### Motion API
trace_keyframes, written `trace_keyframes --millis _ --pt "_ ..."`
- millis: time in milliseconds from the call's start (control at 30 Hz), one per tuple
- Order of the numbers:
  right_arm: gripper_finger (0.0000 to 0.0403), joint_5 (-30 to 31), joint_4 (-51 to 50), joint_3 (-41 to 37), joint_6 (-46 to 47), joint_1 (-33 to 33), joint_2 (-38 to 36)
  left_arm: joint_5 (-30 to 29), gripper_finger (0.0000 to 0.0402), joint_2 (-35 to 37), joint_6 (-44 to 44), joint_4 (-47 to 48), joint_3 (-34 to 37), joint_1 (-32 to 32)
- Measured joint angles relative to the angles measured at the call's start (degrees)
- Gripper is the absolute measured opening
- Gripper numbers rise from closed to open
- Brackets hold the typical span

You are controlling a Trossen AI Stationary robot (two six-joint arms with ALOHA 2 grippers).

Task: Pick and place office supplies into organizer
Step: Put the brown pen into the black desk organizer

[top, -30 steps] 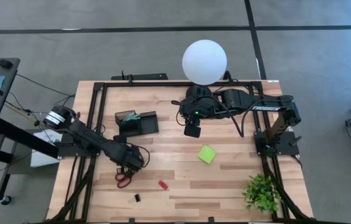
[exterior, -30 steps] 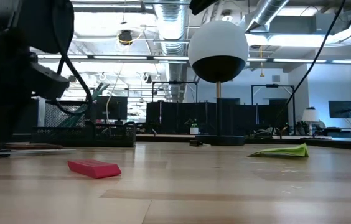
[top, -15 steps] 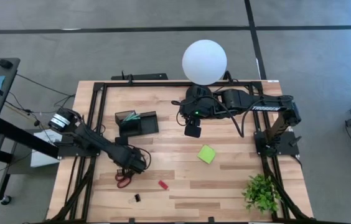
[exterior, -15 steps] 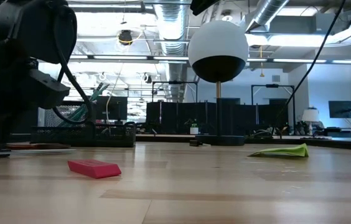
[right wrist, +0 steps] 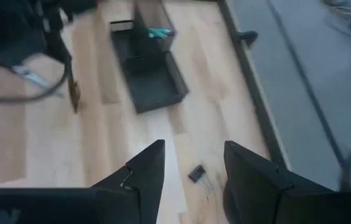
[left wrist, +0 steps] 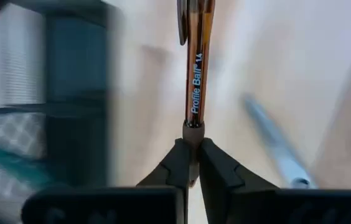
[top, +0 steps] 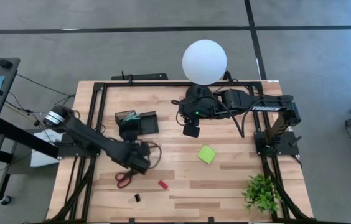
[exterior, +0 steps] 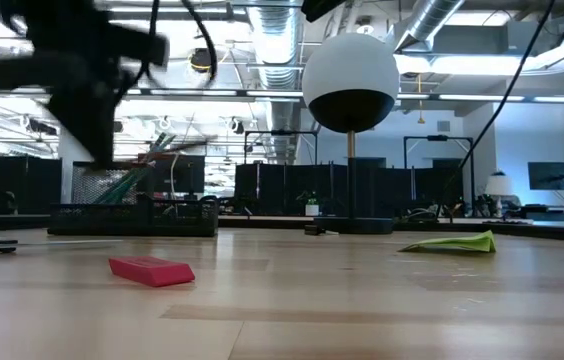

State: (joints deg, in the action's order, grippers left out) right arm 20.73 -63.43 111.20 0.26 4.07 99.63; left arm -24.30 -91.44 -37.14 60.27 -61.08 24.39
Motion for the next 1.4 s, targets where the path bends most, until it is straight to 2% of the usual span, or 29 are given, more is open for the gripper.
trace_keyframes --millis 133,233,300,400,533,633,800,1000,1133,1233,1400 --pt "0.0161 8.34 -2.06 -0.04 1.68 2.4 -1.76 -8.36 0.0 9.17 -7.66 5.84 0.44 -0.03" --pt "0.0161 15.2 -3.71 -0.09 3.68 4.73 -4.53 -18.15 0.0002 18.73 -17.67 9.18 1.45 0.77" --pt "0.0161 17.92 -2.69 0.17 4.32 6.02 -5.94 -25.29 0.0002 24.87 -21.96 8.18 3.14 0.75" --pt "0.0161 18.38 -2.37 0.11 4.91 7.85 -7.27 -32.87 0.0002 32.85 -22.36 0.65 7.53 1.11" --pt "0.0161 18.39 -2.51 0.08 4.89 9.93 -7.84 -35.55 0.0002 39.55 -23.25 -5.52 15.98 0.32" --pt "0.0161 18.26 -3.18 -0.07 4.86 10.9 -7.4 -38.78 0.0002 42.16 -24.99 -10.69 23.37 0.25" --pt "0.0161 18.14 -3.48 -0.16 3.92 11.3 -5.38 -46.23 0.0001 42.68 -28.5 -18.93 33.27 -0.76" --pt "0.0161 18.41 -2.25 0.0 3.79 10.0 -2.98 -49.82 0.0001 42.14 -27.46 -31.19 40.36 -2.45" --pt "0.0161 18.26 -2.47 -0.09 3.78 9.04 -2.16 -49.6 0.0 41.98 -24.98 -31.82 40.44 -3.01" --pt "0.0161 18.37 -2.42 0.07 3.81 8.14 -2.14 -48.83 0.0 42.41 -21.78 -31.76 37.6 -2.64" --pt "0.0161 18.38 -2.96 0.0 3.84 6.9 -2.29 -43.87 0.0 42.45 -6.63 -29.92 26.97 -2.64"
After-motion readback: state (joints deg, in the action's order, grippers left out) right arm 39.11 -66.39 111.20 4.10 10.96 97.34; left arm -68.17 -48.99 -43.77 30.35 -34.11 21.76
